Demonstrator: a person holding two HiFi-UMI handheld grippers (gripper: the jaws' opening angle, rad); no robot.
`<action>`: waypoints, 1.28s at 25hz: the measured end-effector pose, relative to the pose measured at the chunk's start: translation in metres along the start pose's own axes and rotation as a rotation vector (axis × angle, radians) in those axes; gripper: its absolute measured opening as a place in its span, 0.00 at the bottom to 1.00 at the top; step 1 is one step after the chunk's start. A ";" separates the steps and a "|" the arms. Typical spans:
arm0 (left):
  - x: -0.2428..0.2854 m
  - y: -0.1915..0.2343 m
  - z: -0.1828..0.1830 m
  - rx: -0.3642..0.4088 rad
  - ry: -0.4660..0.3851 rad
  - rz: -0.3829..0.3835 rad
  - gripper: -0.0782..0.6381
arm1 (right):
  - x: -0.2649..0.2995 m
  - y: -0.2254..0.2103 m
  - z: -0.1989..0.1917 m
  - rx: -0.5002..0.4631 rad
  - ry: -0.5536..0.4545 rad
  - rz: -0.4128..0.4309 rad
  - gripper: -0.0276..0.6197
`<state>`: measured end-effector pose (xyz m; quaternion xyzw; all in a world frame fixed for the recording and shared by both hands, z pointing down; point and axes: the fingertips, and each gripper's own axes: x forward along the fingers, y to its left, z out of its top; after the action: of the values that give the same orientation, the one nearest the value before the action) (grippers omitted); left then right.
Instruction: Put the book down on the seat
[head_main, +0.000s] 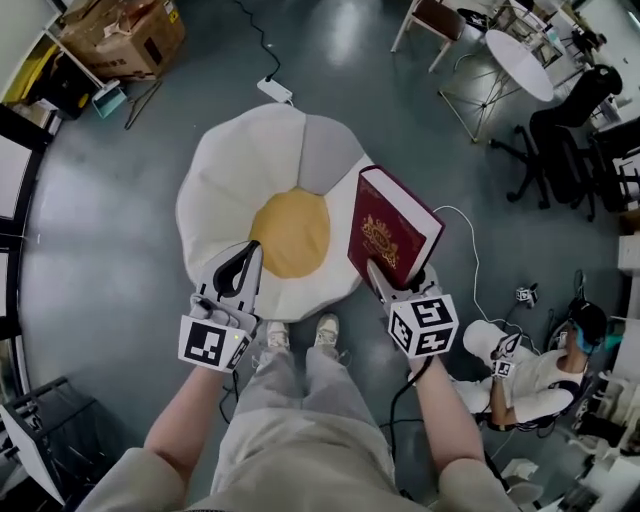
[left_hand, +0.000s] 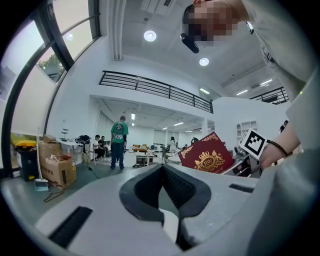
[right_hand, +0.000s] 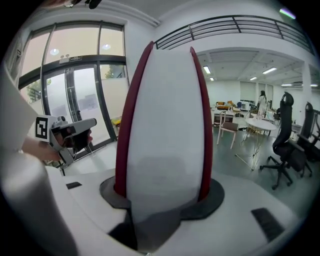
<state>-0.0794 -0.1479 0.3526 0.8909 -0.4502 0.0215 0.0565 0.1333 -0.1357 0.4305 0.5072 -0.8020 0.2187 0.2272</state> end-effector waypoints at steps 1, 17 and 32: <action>0.011 0.001 -0.016 -0.008 0.000 -0.005 0.12 | 0.015 -0.008 -0.010 0.006 0.014 0.003 0.38; 0.116 0.020 -0.376 -0.170 0.219 0.030 0.11 | 0.253 -0.093 -0.261 0.117 0.258 0.067 0.38; 0.151 0.009 -0.624 -0.256 0.427 0.000 0.12 | 0.387 -0.116 -0.466 0.276 0.434 0.123 0.38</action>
<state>0.0108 -0.1993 0.9864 0.8517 -0.4272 0.1520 0.2628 0.1578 -0.1860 1.0449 0.4248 -0.7266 0.4430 0.3088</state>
